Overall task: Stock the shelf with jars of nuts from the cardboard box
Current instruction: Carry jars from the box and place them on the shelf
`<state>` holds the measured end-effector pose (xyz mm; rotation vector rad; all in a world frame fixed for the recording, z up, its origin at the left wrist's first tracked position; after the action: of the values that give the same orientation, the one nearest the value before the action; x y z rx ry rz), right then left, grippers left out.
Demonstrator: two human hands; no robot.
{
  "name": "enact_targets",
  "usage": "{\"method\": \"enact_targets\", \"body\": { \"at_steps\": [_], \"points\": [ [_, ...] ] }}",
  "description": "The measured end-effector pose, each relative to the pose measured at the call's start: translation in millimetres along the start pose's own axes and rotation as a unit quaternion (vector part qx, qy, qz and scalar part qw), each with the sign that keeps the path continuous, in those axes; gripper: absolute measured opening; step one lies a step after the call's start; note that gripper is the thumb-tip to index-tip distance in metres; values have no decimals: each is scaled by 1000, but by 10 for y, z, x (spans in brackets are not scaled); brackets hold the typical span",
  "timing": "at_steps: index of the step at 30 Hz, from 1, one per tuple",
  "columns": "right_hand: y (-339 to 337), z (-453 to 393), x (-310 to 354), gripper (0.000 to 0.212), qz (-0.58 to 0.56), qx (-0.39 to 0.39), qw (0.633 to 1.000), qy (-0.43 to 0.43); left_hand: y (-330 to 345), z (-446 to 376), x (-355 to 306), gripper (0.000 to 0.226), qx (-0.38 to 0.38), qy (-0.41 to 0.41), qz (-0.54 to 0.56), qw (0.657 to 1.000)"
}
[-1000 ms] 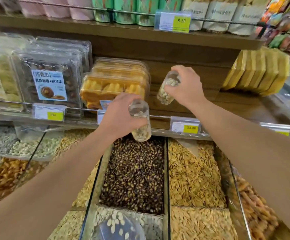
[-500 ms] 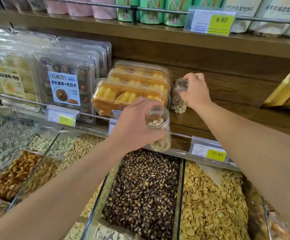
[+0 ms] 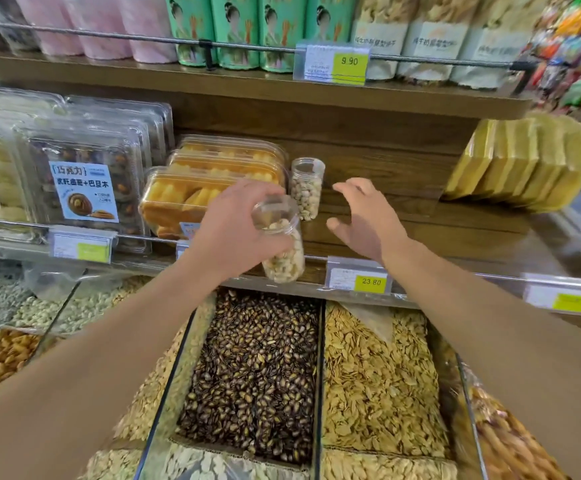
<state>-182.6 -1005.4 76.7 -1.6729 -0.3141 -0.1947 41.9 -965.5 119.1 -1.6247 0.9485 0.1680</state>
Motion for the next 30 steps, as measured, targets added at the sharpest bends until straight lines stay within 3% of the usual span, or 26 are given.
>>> {"method": "enact_targets", "body": {
  "at_steps": [4, 13, 19, 25, 30],
  "points": [
    [-142, 448, -210, 62, 92, -4, 996, 9, 94, -194, -359, 55, 1, 38, -16, 999],
    [-309, 835, -703, 62, 134, -28, 990, 24, 664, -988, -709, 60, 16, 83, -64, 994],
    [-289, 674, -935, 61, 84, -27, 995, 46, 1007, -1413, -602, 64, 66, 75, -167, 981],
    [-133, 359, -1026, 58, 48, -25, 998, 41, 1244, -1773, -327, 59, 55, 38, -277, 959],
    [31, 156, -1072, 56, 32, -15, 999, 37, 1413, -1948, -92, 48, 42, 28, -307, 951]
  ]
}}
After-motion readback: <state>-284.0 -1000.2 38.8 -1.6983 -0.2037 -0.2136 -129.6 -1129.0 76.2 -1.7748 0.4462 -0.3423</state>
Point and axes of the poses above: each hand's wrist, its own z-axis away from the middle knuckle, its own y-axis out of the palm, x = y × z, the point moved 2 cm from there along -z, towards the middle knuckle, and after that the axes turned 5 degrees about x, right-handed, at the moved point
